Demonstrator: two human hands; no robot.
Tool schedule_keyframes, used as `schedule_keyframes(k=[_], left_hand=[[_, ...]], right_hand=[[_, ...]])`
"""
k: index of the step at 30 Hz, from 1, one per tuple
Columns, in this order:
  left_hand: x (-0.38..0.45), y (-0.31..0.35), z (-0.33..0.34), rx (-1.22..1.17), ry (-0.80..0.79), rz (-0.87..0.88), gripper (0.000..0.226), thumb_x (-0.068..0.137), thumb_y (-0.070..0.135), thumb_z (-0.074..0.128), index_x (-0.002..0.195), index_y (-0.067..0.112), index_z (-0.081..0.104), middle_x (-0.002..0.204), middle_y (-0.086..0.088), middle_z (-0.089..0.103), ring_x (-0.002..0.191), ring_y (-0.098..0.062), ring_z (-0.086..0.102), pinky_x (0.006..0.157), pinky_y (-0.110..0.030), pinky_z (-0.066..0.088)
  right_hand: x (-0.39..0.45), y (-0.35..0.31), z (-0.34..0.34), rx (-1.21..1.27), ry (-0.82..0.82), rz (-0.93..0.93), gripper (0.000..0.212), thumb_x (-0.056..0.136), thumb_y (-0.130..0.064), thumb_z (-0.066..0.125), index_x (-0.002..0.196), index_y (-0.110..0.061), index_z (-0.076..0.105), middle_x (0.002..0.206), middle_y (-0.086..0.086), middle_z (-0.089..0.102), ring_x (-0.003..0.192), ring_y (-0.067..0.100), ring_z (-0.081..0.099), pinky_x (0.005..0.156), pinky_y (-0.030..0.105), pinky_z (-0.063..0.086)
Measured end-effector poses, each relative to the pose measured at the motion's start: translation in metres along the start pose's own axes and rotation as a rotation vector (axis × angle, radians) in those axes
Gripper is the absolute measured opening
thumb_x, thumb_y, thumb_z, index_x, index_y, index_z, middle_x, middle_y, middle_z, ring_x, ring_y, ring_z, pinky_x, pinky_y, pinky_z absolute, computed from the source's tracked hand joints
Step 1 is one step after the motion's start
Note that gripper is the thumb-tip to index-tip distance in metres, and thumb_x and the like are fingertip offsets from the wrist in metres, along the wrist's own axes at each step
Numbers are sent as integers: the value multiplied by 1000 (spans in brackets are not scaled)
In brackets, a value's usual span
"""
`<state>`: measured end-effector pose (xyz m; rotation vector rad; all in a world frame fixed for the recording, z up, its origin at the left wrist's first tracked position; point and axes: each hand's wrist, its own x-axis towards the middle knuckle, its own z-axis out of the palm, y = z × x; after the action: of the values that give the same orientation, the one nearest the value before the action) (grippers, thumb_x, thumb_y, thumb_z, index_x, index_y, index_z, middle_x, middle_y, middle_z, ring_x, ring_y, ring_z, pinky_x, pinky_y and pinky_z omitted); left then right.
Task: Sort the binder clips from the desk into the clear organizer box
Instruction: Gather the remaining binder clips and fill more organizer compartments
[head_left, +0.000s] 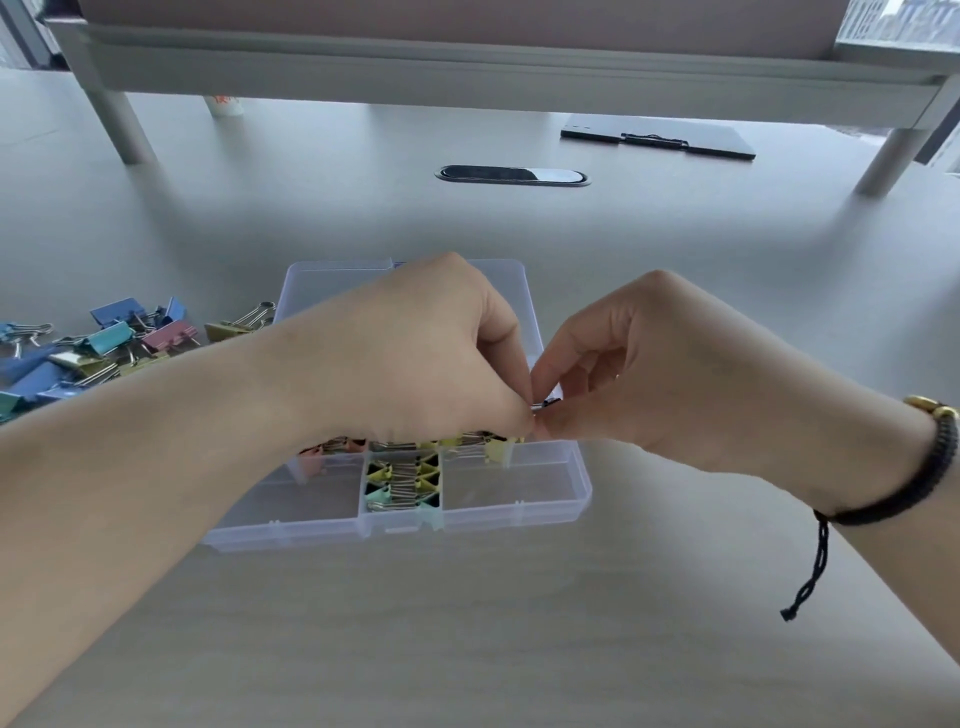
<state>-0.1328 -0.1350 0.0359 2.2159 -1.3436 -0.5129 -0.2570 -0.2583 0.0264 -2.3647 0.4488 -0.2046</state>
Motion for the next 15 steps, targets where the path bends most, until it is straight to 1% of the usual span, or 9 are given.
schedule_keyframes(k=[2, 5, 8, 10, 11, 13, 14, 15], left_hand=[[2, 0, -1, -27, -8, -1, 10, 68, 30, 85, 69, 32, 75, 58, 15, 67, 49, 3, 55, 56, -18, 42], [4, -1, -2, -59, -25, -1, 13, 67, 26, 86, 70, 31, 74, 62, 16, 70, 52, 4, 58, 60, -19, 42], [7, -2, -2, -76, -43, 11, 15, 67, 23, 87, 70, 29, 74, 65, 16, 71, 54, 3, 60, 58, -18, 43], [7, -4, -4, -86, -81, 38, 14, 68, 23, 86, 73, 27, 74, 68, 14, 72, 59, -1, 63, 61, -19, 47], [7, -6, -6, -92, -103, 58, 13, 70, 23, 85, 75, 27, 74, 70, 14, 73, 60, -2, 64, 63, -18, 49], [5, -9, -11, -86, -135, 94, 10, 74, 27, 83, 80, 28, 74, 72, 17, 72, 58, 4, 61, 58, -8, 43], [3, -10, -15, -84, -137, 110, 9, 77, 29, 81, 83, 30, 74, 73, 20, 72, 60, 6, 62, 58, -5, 41], [0, -12, -20, -87, -127, 126, 8, 79, 31, 79, 86, 32, 74, 75, 22, 72, 65, 8, 64, 61, -4, 43]], right_hand=[[1, 0, 0, 22, -13, 33, 12, 66, -29, 88, 69, -28, 76, 51, -4, 57, 41, 9, 41, 41, 22, 34], [2, -1, 0, 32, -34, 58, 13, 65, -31, 89, 68, -28, 76, 49, -8, 51, 41, 8, 36, 41, 20, 31], [4, -1, -1, 51, -55, 63, 14, 65, -30, 89, 69, -27, 76, 51, -8, 50, 45, 9, 37, 44, 19, 29], [3, 0, -1, 78, -73, 70, 14, 66, -30, 88, 71, -27, 76, 53, -9, 50, 48, 9, 38, 47, 20, 30], [3, 0, -2, 89, -82, 73, 13, 66, -30, 88, 72, -27, 76, 53, -9, 52, 48, 9, 39, 49, 21, 30], [3, 2, -4, 108, -87, 74, 13, 67, -30, 87, 74, -29, 75, 56, -10, 56, 50, 9, 44, 52, 22, 34], [2, 2, -4, 121, -86, 73, 13, 68, -30, 85, 76, -30, 75, 58, -9, 59, 51, 9, 48, 54, 24, 37], [2, 2, -4, 137, -79, 72, 12, 69, -29, 84, 77, -30, 75, 60, -7, 62, 52, 9, 52, 56, 26, 40]])
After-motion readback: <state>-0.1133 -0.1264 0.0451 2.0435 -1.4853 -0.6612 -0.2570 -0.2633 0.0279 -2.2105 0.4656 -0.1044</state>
